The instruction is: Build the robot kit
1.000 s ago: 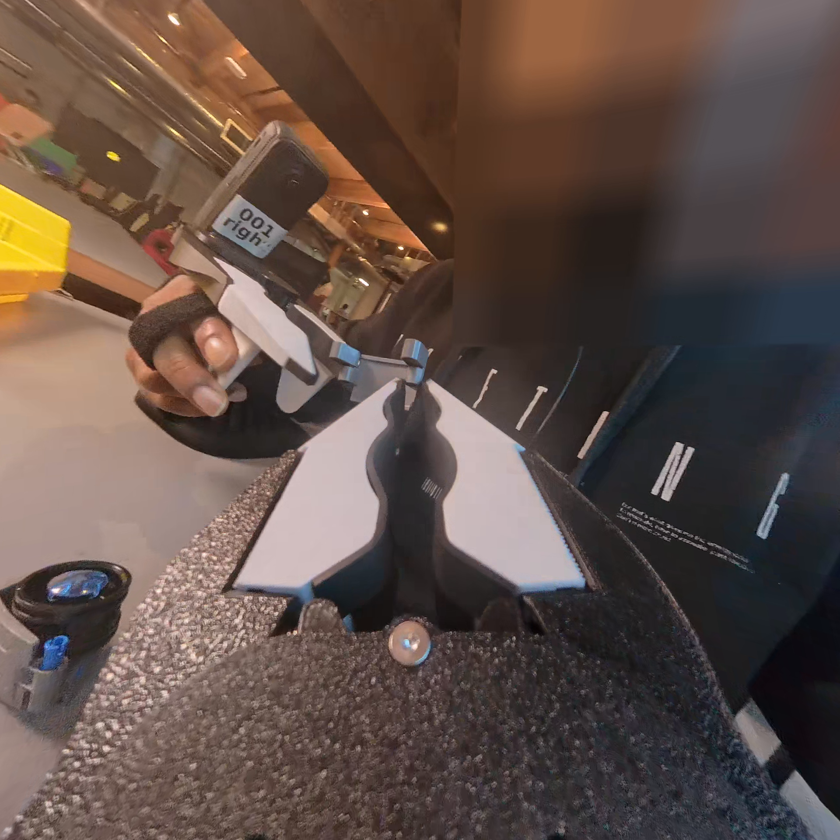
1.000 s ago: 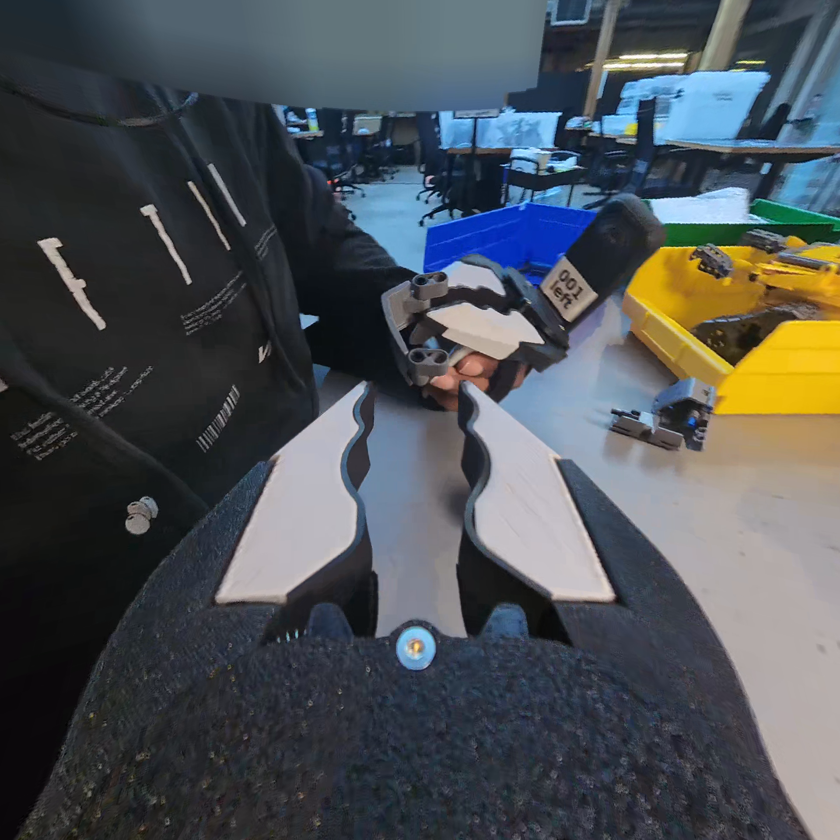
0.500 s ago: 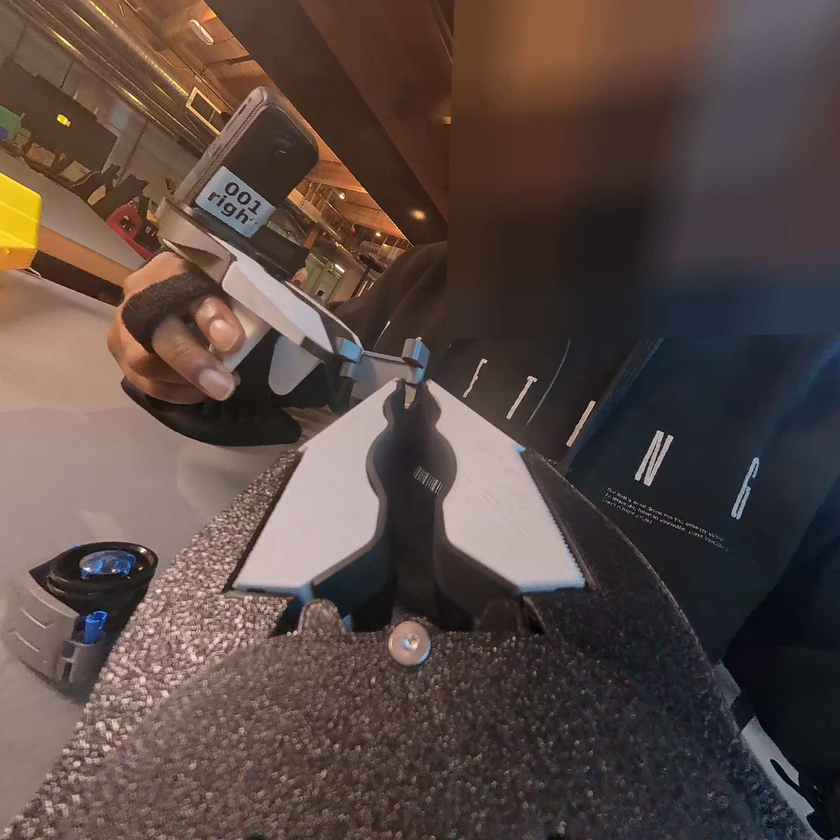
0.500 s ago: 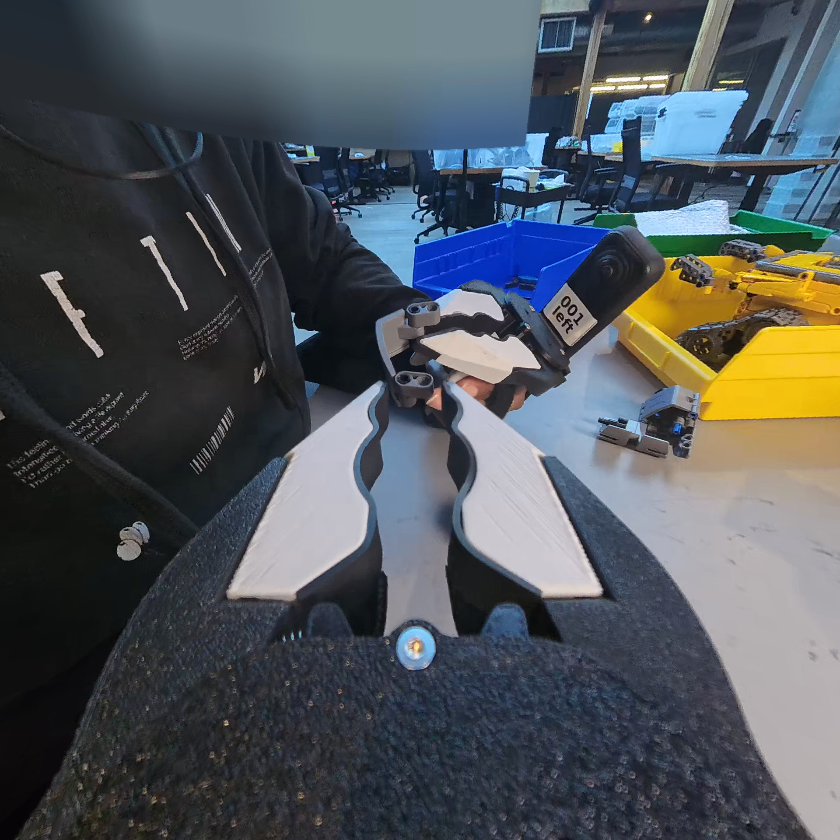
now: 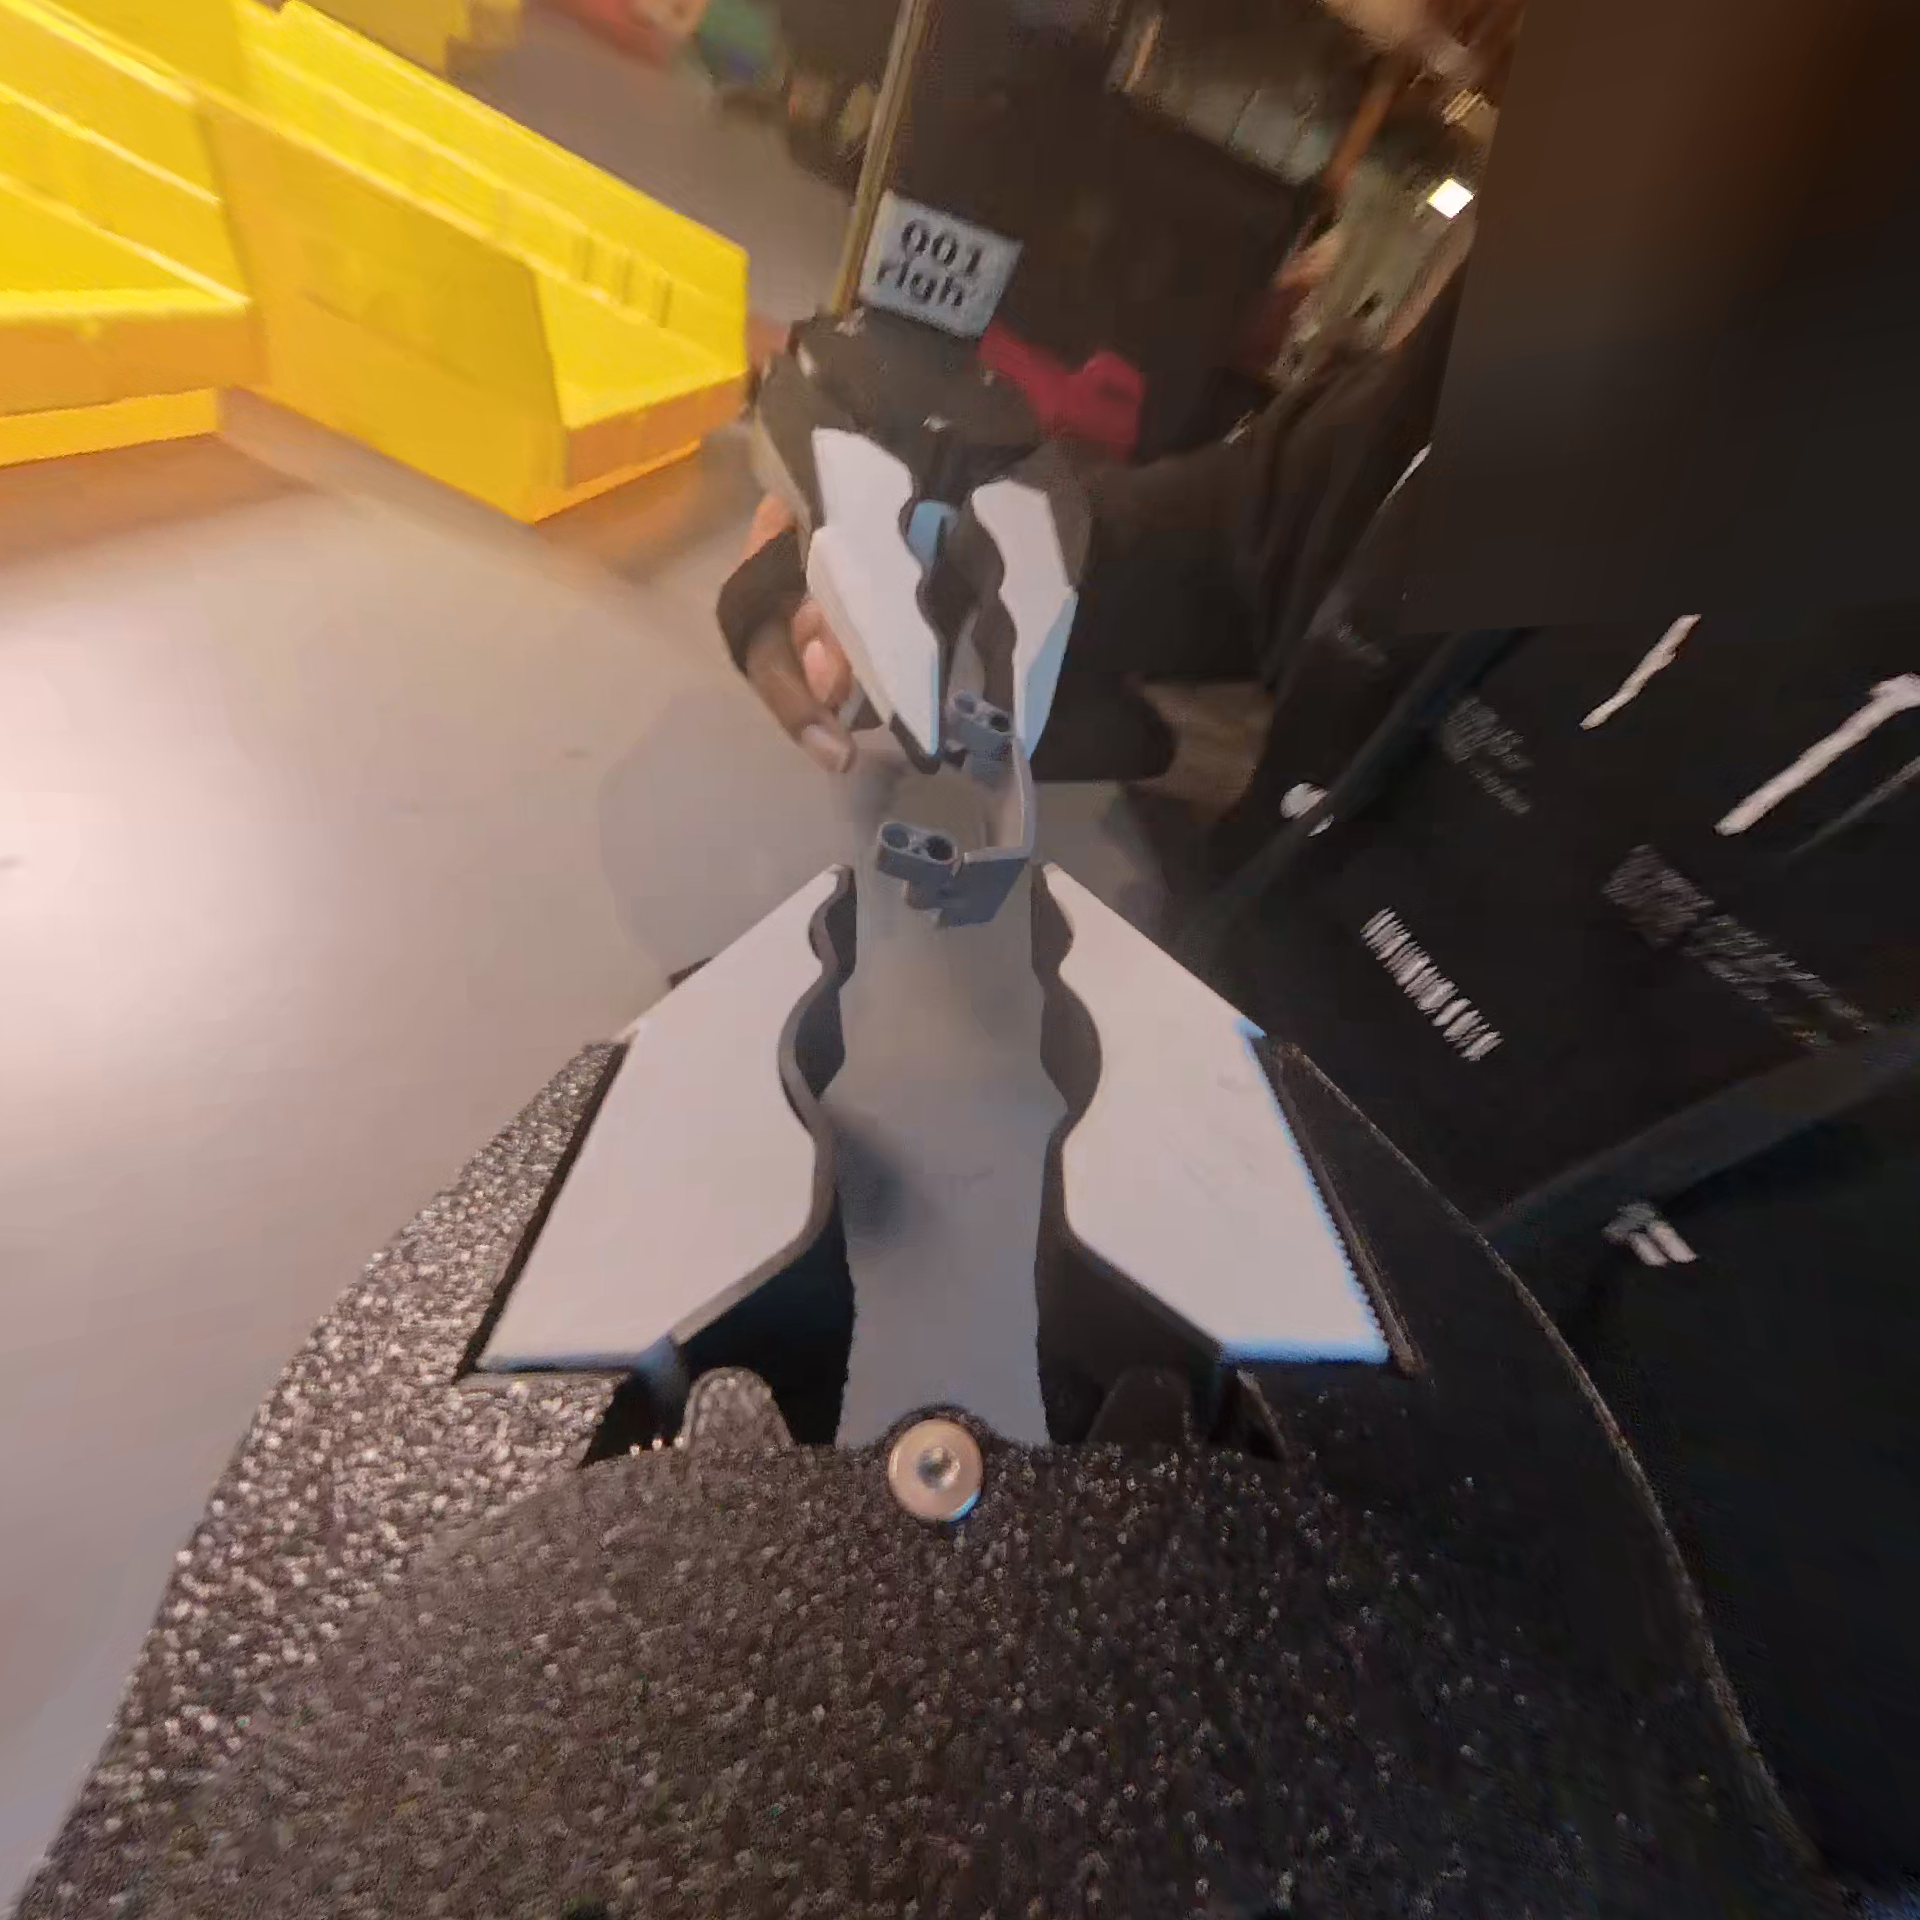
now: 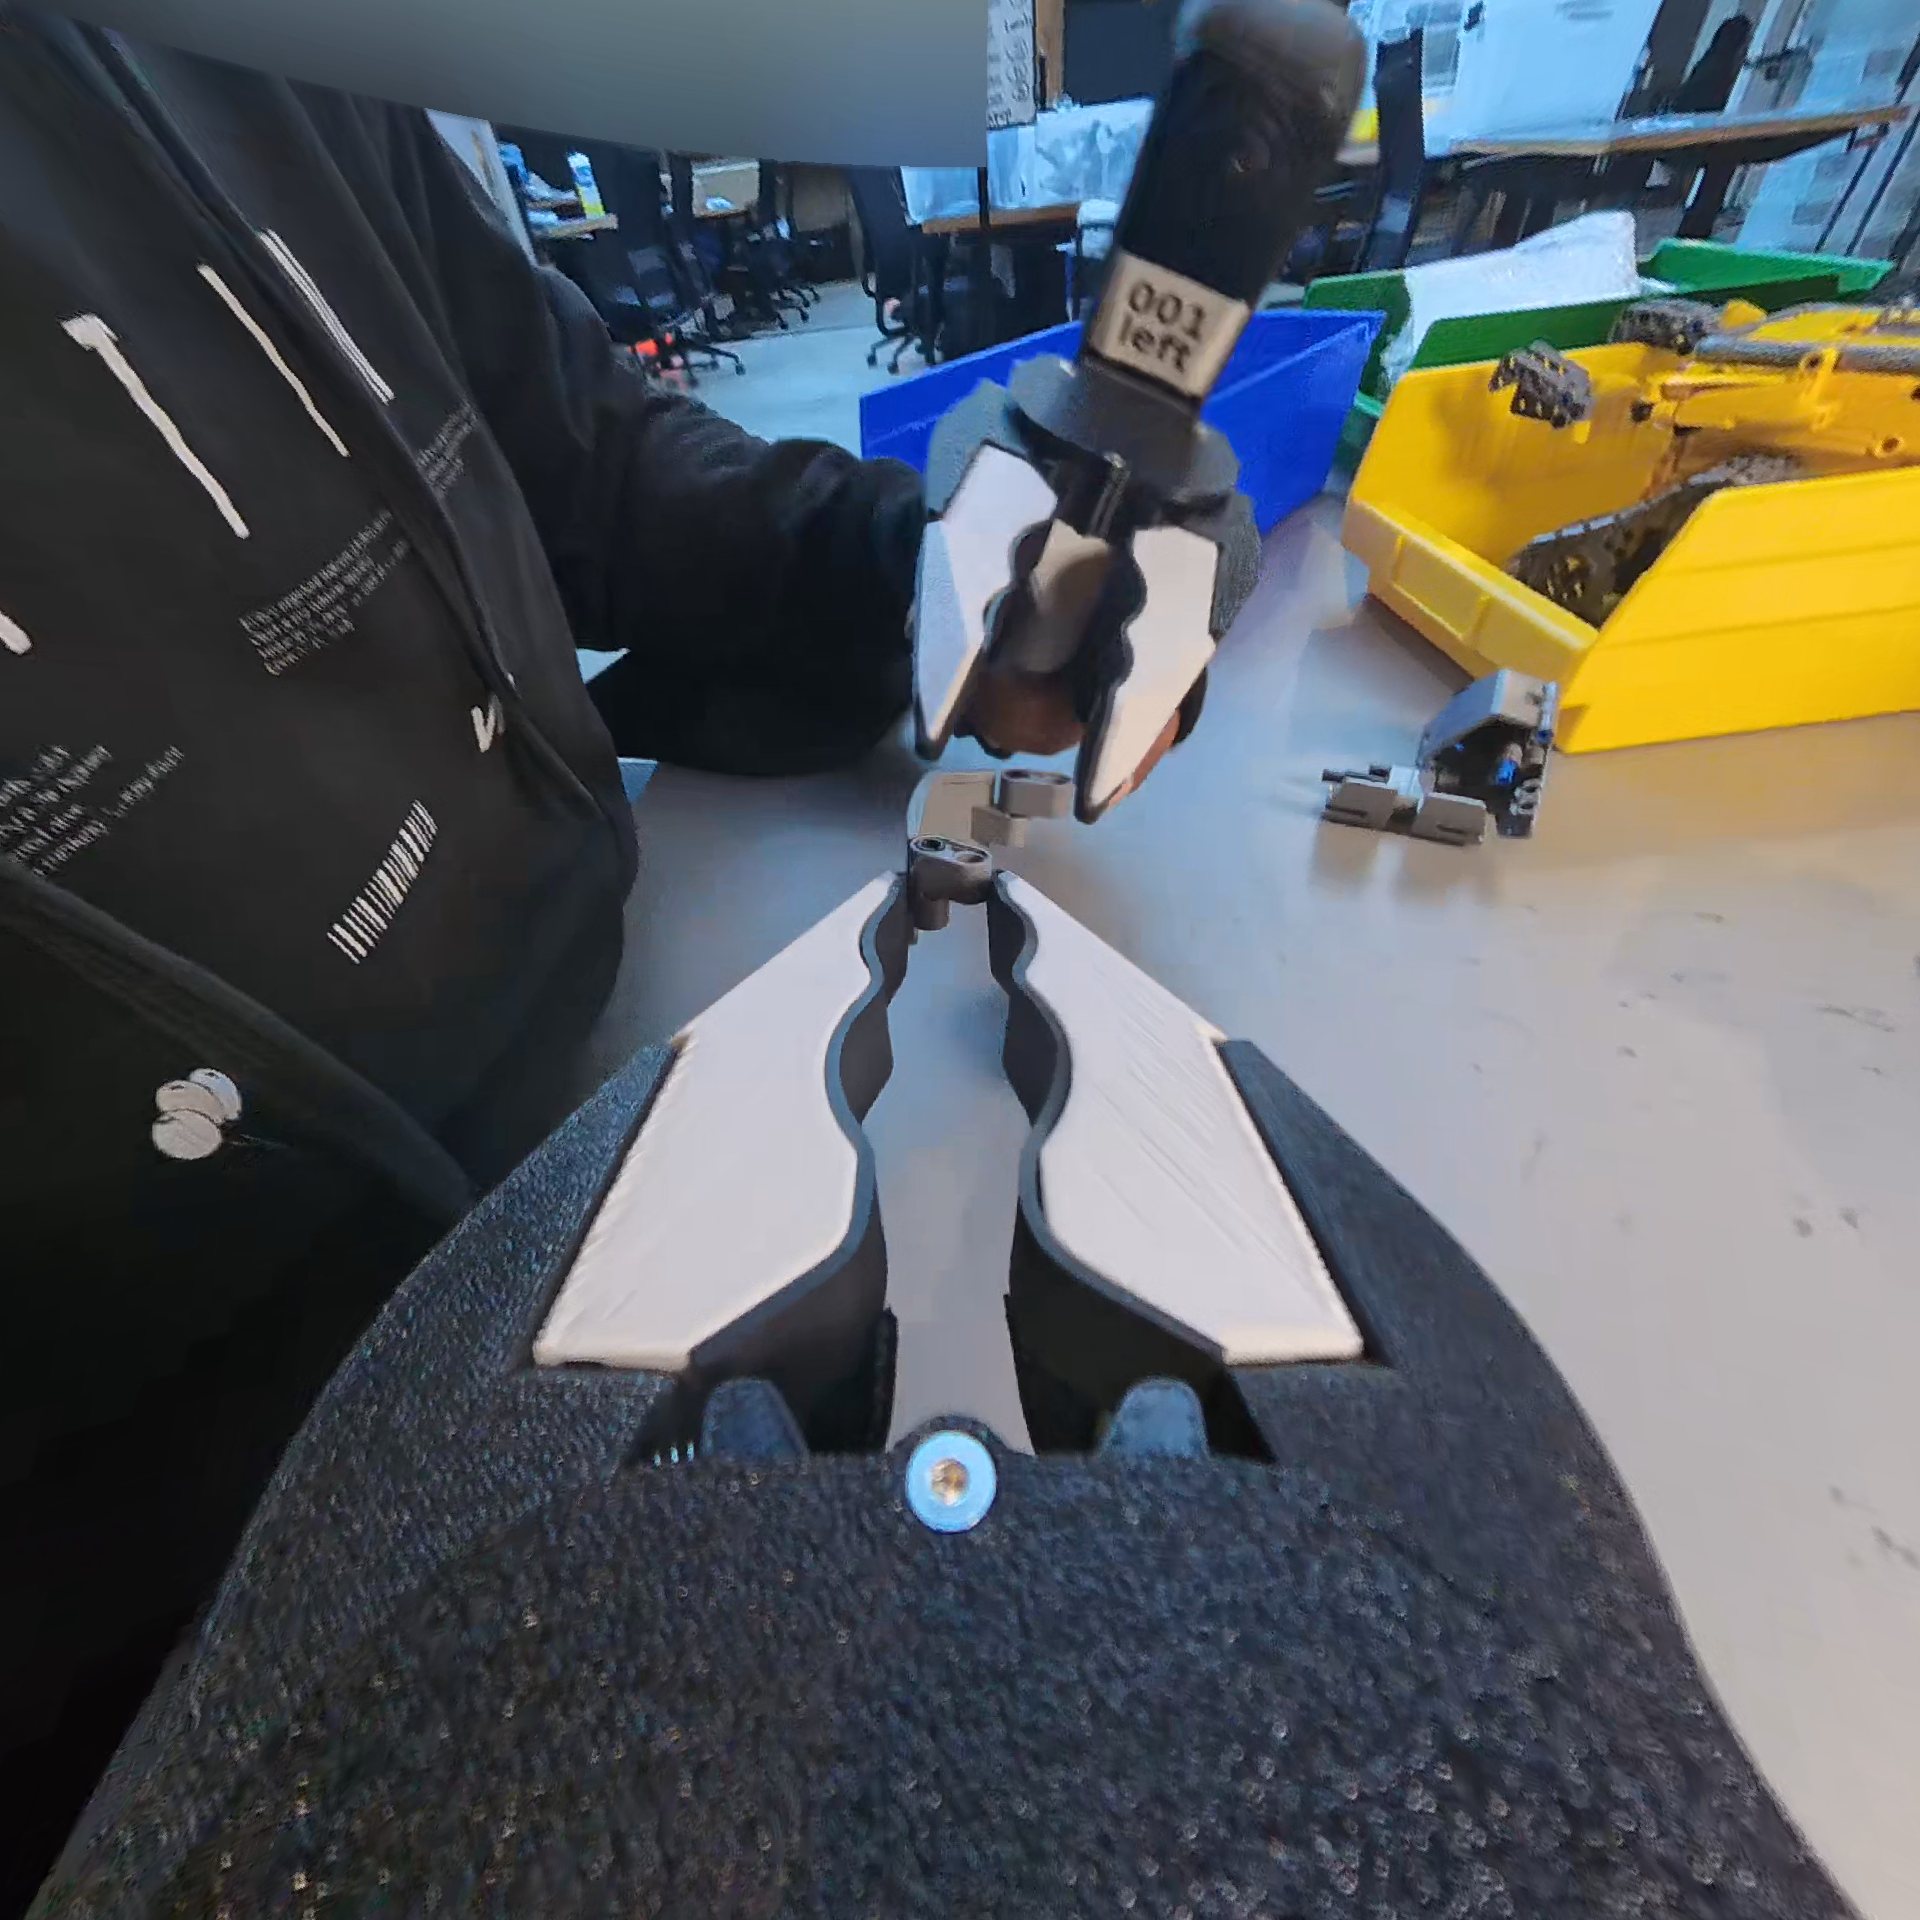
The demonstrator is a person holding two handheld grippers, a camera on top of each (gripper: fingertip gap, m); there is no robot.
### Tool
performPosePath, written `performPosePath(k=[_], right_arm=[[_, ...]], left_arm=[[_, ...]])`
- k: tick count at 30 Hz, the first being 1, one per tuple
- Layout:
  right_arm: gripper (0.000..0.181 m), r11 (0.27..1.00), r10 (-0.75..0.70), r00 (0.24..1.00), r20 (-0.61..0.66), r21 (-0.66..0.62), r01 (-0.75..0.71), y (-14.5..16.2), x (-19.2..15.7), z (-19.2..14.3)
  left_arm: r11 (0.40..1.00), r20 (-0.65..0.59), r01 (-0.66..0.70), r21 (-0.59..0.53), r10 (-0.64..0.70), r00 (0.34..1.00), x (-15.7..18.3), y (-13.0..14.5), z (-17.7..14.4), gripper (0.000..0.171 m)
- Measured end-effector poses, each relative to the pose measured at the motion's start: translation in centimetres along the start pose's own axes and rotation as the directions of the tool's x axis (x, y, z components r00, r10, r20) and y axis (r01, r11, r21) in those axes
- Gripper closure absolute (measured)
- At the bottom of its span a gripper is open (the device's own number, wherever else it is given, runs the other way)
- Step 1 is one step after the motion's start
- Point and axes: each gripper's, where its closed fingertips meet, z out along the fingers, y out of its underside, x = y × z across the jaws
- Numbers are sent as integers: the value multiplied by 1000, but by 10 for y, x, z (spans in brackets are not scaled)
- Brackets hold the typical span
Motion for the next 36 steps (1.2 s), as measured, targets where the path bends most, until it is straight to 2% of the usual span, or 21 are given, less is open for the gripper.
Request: performPosePath(k=[4, 7, 11, 20, 28, 36], right_arm=[[168, 1000, 9, 1000, -8, -24, -9, 14, 7, 6], [169, 1000, 8, 1000, -5, -30, -8, 18, 9, 9], [169, 998, 28, 999, -28, -60, -30, 24, 16, 9], [165, 979, 0, 979, -205, -201, -43, 44, 38, 8], [166, 951, -22, 977, -211, -305, -44, 59, 35, 9], [165, 941, -6, 974, -227, -331, -71, 64, 38, 8]], left_arm=[[987, 167, -77, -139, 100, 981, -15, 22, 12, 137], [981, 224, -108, -159, 143, 964, -21, 26, 13, 139], [984, 269, -96, -153, 134, 954, -27, 26, 10, 139], [962, 488, 24, -274, 117, 865, -43, 41, 7, 140], [931, 590, 53, -361, 184, 786, -40, 48, 10, 140], [931, 619, 80, -357, 171, 766, -42, 51, 10, 140]])
